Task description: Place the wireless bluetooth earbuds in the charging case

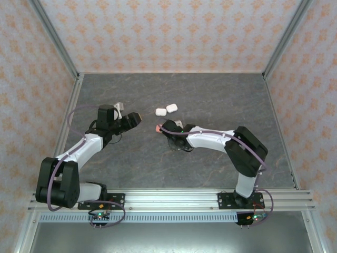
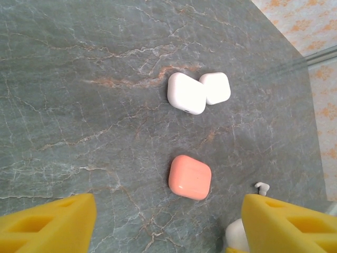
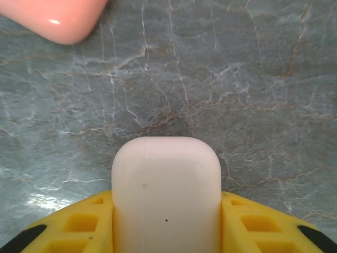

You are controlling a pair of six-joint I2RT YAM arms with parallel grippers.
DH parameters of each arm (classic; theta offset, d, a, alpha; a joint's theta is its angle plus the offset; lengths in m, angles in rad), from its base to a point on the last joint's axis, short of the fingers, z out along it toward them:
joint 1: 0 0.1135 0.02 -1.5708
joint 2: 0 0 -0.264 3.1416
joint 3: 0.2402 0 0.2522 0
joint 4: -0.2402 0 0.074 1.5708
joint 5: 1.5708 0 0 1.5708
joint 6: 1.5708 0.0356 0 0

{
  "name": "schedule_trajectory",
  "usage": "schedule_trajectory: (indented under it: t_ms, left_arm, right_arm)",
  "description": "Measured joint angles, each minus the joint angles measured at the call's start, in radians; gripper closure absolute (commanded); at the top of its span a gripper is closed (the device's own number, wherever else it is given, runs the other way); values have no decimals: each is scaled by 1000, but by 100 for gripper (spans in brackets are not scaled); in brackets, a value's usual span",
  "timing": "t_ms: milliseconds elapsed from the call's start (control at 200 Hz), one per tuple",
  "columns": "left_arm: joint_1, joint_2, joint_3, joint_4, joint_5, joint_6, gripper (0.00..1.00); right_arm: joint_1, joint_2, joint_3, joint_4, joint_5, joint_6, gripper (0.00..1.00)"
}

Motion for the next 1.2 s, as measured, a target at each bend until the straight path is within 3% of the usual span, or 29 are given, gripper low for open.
schedule_trajectory:
  t_ms: [330, 1201]
  left_arm:
    - [0, 2, 0, 0, -6, -3, 27]
    - [0, 2, 0, 0, -13, -2, 26]
  right_arm:
    - [-1, 23, -3, -2, -39, 9, 45]
    - [37, -21, -39, 62, -270, 10, 44]
